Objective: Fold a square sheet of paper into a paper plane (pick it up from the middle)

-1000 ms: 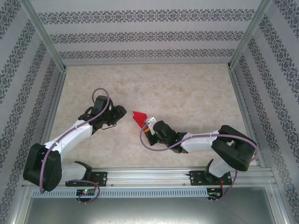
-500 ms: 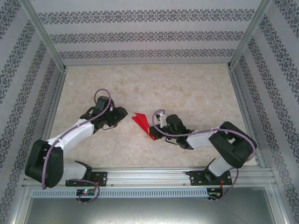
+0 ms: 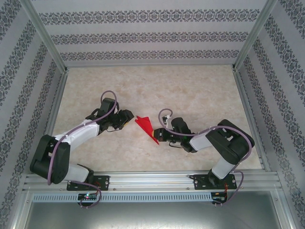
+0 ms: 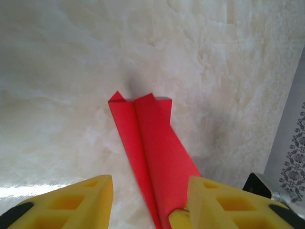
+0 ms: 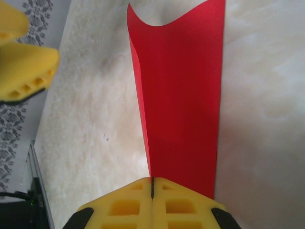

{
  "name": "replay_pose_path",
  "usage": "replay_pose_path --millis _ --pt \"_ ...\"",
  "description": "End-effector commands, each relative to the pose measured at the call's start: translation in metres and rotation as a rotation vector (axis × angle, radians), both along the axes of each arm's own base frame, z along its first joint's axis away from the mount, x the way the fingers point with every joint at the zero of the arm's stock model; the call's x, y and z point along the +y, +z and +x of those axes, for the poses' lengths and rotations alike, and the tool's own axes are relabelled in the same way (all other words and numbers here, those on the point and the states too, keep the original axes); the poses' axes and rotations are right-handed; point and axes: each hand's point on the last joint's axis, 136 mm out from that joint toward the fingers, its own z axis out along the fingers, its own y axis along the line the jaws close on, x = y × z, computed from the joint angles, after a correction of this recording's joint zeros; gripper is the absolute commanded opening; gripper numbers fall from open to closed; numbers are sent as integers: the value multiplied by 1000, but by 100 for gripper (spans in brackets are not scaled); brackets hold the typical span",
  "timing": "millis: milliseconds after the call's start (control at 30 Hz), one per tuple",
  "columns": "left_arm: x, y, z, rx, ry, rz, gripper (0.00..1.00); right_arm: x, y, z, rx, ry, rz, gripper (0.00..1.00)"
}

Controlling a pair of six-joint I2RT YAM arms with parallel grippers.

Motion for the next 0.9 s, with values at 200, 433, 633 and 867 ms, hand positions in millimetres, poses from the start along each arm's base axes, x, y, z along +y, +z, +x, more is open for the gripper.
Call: replay_pose_path --millis 200,433,633,867 --pt "-68 8 7 -89 -257 -102 45 -3 -9 2 152 -59 164 0" --pt "-102 6 10 -113 -333 -103 44 -8 -2 2 162 -65 158 0" --pt "-110 -2 10 -102 -352 -99 43 -3 8 2 175 -52 195 0" --pt "-112 -15 12 -90 -353 -90 44 -4 6 3 170 -67 180 5"
